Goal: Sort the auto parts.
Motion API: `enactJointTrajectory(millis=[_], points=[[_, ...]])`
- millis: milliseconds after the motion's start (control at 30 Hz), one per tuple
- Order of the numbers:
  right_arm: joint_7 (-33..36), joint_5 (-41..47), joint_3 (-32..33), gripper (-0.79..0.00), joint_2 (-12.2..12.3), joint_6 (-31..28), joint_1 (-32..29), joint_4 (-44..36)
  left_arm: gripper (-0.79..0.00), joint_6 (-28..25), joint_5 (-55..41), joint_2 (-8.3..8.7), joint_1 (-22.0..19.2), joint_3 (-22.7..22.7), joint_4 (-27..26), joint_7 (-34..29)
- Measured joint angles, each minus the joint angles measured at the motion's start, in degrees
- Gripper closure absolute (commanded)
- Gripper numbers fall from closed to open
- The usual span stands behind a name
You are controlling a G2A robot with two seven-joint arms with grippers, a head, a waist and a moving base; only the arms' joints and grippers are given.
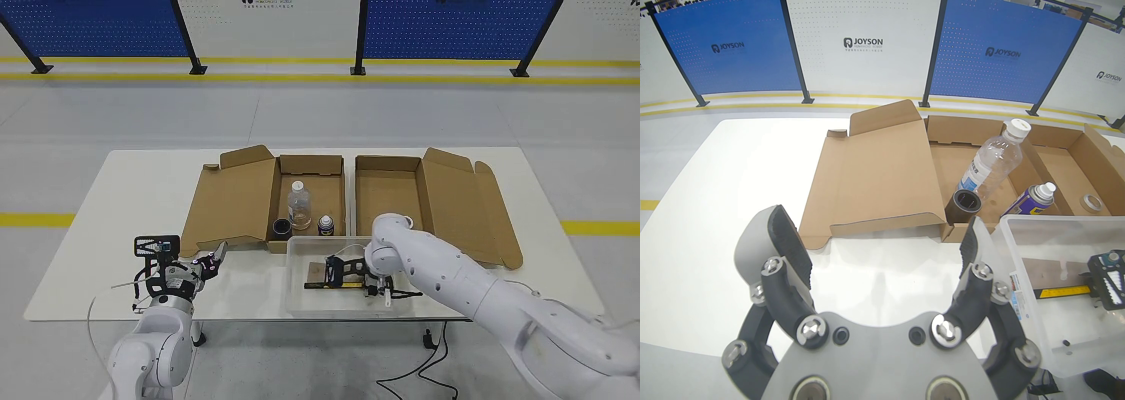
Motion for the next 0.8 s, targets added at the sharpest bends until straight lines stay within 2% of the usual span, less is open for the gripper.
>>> enactJointTrajectory(millis=[200,467,567,767,800], points=[[-0.08,-0.09,0.02,-0.385,-0.34,-0.09,0.72,0.89,-0.785,0.00,0.00,0.00,0.00,0.00,0.00,0.00],[-0.97,0.28,-0.38,-0.345,-0.87,-0.98,0.68,2.48,-0.785,0.00,0.00,0.00,0.00,0.00,0.00,0.00],[-0.97,0.54,-0.79,-0.286,-1.19,-0.97,0.69,2.76,-0.785,0.00,0.00,0.00,0.00,0.00,0.00,0.00],[-1.63,1.16,-0.97,0.000,-1.64,-1.64,0.81,3.63,-0.785,0.00,0.00,0.00,0.00,0.00,0.00,0.00],[-1.63,1.26,-0.92,0.000,-1.68,-1.64,0.84,3.63,-0.785,0.00,0.00,0.00,0.00,0.00,0.00,0.00]])
